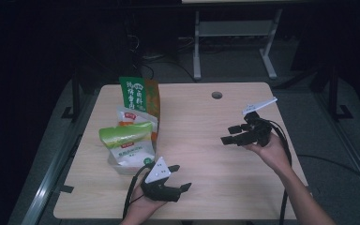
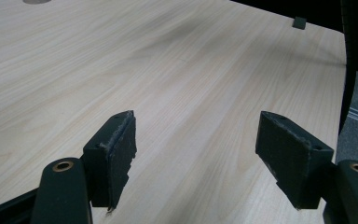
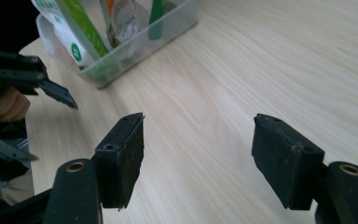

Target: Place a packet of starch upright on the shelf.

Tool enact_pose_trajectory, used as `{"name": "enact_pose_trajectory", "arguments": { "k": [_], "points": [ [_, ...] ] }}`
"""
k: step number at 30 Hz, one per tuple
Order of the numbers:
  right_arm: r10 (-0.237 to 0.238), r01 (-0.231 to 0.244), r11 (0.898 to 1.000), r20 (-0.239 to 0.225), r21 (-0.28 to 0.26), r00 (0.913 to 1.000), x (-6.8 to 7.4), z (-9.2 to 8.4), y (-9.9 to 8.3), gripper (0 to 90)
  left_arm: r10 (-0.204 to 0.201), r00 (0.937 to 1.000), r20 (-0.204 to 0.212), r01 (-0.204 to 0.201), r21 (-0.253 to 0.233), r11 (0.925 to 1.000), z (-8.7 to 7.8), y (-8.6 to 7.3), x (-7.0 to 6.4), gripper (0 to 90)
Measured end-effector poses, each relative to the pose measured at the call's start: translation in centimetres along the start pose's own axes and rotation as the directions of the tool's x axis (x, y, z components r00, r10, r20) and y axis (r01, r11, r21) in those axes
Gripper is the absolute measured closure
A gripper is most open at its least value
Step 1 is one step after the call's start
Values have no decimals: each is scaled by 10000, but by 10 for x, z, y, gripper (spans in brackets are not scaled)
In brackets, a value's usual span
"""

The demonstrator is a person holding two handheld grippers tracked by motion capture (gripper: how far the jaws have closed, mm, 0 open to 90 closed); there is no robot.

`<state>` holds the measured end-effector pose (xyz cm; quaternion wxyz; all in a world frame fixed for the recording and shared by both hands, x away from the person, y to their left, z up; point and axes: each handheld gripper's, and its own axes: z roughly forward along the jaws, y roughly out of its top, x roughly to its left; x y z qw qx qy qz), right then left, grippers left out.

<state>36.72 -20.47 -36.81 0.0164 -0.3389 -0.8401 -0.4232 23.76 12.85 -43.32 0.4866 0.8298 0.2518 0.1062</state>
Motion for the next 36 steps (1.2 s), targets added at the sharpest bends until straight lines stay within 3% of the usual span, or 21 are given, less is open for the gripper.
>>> {"name": "enact_pose_trajectory", "arguments": {
  "k": [21, 36],
  "points": [
    [916, -896, 9951, 481, -416, 9946, -20, -37, -51, 330, -46, 10000, -87, 46, 17, 10000, -1, 1, 3, 283],
    [1543, -1499, 9863, 640, -693, 9859, -27, -49, -90, 329, -82, 9999, -146, 82, -12, 10000, -2, 0, 4, 283]
  ]
}}
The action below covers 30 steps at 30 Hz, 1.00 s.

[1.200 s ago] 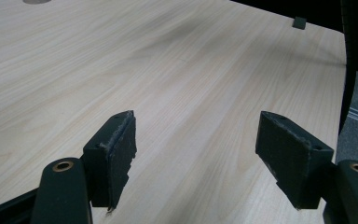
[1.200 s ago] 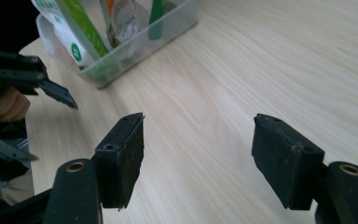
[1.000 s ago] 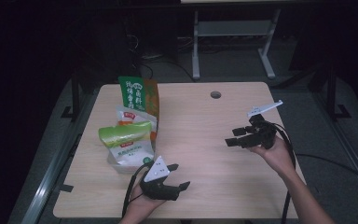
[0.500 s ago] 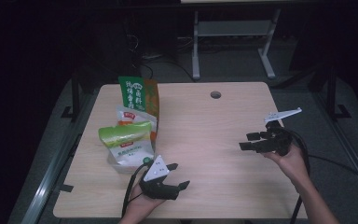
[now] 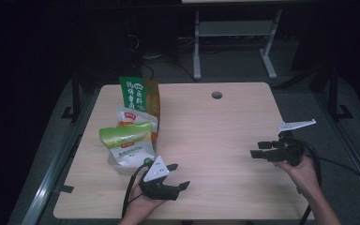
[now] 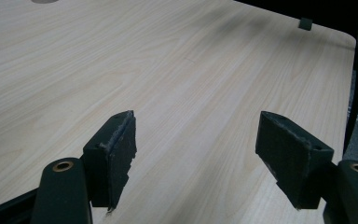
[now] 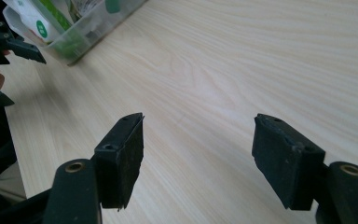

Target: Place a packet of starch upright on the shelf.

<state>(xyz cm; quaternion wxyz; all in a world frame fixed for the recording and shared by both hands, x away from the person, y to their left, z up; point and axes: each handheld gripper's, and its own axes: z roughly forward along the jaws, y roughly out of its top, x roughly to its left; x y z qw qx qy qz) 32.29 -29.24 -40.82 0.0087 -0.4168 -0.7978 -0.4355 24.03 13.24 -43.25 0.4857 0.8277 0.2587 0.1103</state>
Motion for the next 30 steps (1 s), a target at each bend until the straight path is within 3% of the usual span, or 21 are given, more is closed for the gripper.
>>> {"name": "enact_pose_trajectory", "arguments": {
  "k": [17, 30],
  "points": [
    [430, -427, 9988, 100, -232, 9990, -5, -9, -39, 319, -4, 10000, -3, 4, 37, 10000, 1, -1, 1, 283],
    [557, -552, 9981, 160, -275, 9983, 6, -12, -63, 305, -44, 10000, 12, 44, 25, 10000, 0, -2, 1, 283]
  ]
}}
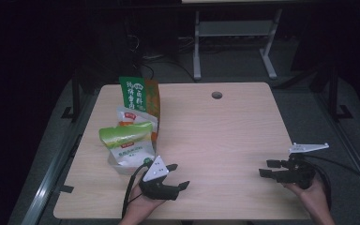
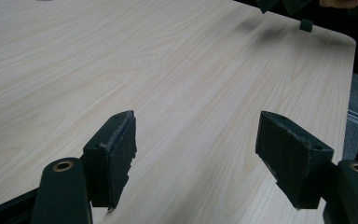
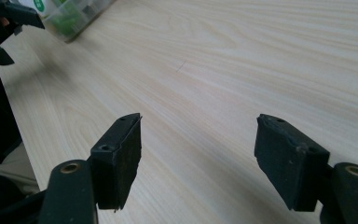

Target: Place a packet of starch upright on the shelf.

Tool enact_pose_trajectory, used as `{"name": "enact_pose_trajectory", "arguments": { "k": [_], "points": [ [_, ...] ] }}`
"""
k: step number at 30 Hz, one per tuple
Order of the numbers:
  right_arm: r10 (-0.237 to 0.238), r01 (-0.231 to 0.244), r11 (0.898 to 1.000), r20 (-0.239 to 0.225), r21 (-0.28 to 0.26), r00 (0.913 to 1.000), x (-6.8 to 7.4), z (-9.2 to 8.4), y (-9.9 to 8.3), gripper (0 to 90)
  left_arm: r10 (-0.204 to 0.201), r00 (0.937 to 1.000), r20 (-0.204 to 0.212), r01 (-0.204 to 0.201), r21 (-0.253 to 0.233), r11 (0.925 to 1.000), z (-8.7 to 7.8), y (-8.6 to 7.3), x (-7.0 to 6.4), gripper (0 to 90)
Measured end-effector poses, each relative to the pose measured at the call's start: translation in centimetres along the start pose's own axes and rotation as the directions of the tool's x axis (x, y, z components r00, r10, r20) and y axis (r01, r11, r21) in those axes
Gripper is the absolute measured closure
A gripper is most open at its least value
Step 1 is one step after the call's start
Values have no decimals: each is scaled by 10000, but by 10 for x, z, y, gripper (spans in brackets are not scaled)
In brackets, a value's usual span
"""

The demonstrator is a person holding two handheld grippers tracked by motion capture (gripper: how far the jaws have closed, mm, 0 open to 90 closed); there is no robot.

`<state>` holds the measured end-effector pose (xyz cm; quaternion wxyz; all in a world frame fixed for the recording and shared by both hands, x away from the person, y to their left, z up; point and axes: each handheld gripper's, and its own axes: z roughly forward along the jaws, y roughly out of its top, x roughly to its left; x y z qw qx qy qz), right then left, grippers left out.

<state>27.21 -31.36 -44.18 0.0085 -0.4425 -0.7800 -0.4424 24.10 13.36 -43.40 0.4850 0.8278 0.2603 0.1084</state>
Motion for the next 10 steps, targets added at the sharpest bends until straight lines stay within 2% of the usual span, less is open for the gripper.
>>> {"name": "enact_pose_trajectory", "arguments": {
  "k": [10],
  "points": [
    [-211, 226, 9990, 373, -387, 9991, 12, 2, -13, 273, -18, 9998, 222, 17, 34, 10000, 2, 1, -1, 284]
  ]
}}
